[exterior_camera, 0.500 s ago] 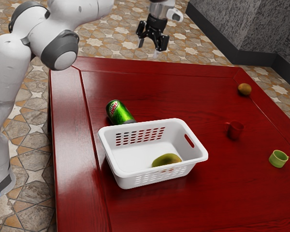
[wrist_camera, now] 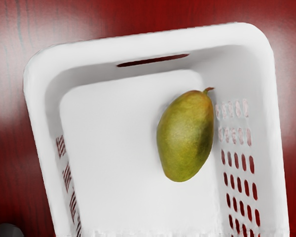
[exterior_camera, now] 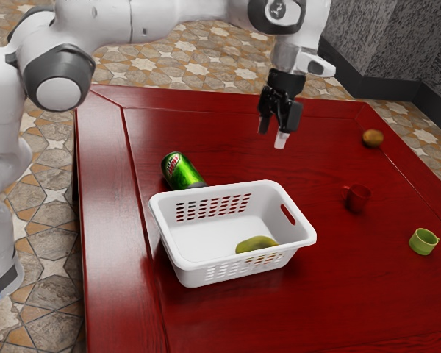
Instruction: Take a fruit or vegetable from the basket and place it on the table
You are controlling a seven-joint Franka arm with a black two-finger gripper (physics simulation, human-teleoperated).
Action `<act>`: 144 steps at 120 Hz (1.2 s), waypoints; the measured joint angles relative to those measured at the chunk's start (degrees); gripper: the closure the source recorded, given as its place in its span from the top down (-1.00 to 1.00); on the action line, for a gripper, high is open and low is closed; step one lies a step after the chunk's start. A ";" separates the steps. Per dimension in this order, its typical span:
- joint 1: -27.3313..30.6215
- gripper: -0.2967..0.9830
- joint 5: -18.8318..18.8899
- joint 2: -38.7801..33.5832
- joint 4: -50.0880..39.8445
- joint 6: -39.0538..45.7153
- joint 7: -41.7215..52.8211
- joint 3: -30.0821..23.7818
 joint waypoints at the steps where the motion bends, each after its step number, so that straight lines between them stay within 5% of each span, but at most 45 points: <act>1: -0.24 0.53 -0.08 -0.27 -0.80 0.22 -0.02 -0.02; 41: -10.08 0.52 7.41 -15.33 -27.95 15.85 -1.17 -0.28; 53: -12.32 0.51 7.24 -15.48 -29.08 19.86 -2.28 -0.50; 81: -14.42 0.51 -1.63 -6.44 -28.98 26.33 -4.39 -0.54; 106: -13.47 0.50 -4.34 -5.38 -29.22 28.45 -5.53 -0.09; 119: -14.11 0.50 -3.90 -7.40 -30.77 28.87 -5.93 0.36; 144: -14.15 0.52 3.50 -11.95 -33.91 30.69 -5.18 0.71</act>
